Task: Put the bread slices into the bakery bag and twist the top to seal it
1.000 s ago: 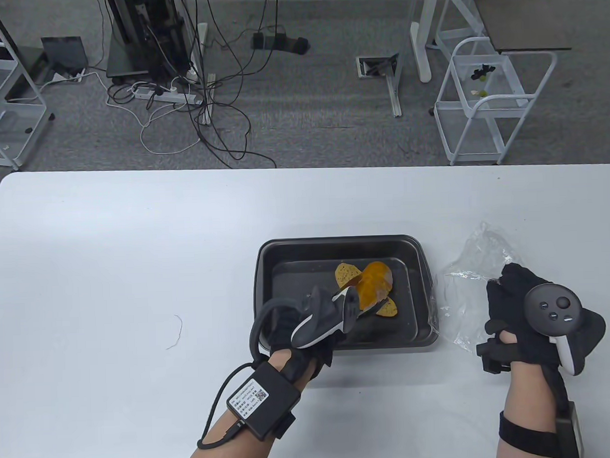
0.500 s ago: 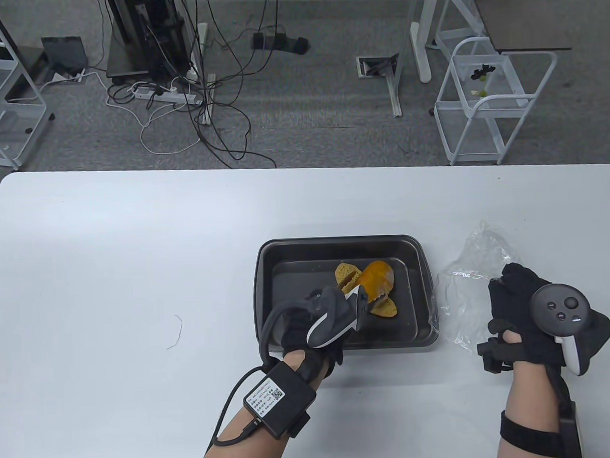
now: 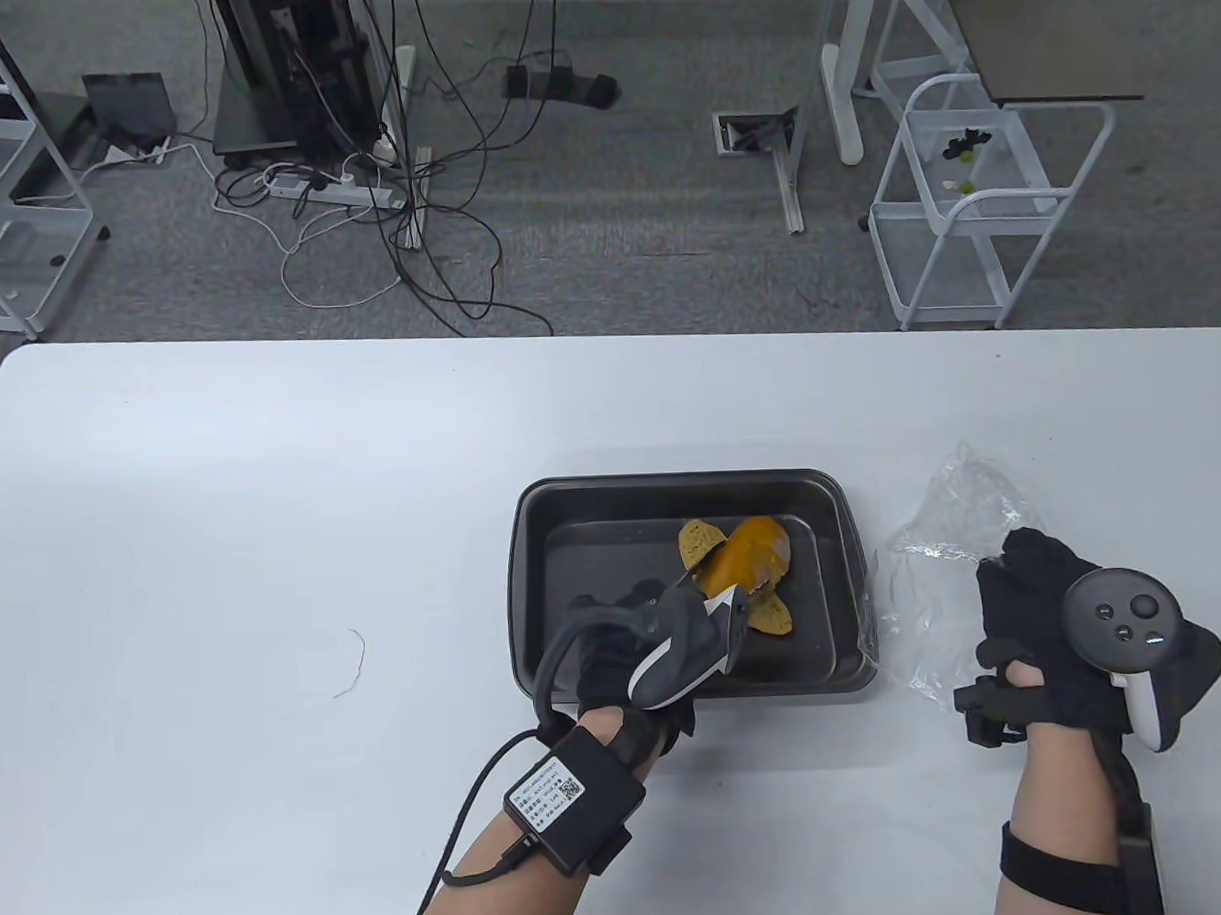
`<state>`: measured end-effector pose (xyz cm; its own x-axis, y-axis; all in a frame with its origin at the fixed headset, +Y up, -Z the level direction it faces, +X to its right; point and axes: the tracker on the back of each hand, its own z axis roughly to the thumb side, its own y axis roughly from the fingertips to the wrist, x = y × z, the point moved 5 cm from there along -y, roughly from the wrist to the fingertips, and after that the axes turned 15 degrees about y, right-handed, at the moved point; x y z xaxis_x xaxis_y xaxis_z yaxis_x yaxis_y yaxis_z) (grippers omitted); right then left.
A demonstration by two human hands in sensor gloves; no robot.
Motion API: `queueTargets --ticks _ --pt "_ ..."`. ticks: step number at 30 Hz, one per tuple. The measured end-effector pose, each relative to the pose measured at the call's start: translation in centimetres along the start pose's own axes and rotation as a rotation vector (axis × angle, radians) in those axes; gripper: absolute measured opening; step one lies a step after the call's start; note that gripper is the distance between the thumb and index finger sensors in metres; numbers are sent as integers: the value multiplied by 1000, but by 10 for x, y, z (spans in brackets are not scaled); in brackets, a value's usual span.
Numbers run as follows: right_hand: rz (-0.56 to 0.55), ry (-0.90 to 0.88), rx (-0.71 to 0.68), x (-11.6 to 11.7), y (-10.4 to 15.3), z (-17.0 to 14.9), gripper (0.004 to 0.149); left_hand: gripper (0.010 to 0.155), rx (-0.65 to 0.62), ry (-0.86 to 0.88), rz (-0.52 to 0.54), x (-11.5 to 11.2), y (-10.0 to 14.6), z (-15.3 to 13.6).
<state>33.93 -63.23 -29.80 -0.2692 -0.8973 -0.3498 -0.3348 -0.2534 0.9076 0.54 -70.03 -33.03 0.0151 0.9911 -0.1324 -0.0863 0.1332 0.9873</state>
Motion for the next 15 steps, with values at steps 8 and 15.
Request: queueTargets --ticks 8,15 --pt "-29 -4 20 -4 0 -5 43 77 -45 34 85 2 8 -11" --pt "-36 28 22 -1 0 -2 43 75 -50 49 145 6 22 -30"
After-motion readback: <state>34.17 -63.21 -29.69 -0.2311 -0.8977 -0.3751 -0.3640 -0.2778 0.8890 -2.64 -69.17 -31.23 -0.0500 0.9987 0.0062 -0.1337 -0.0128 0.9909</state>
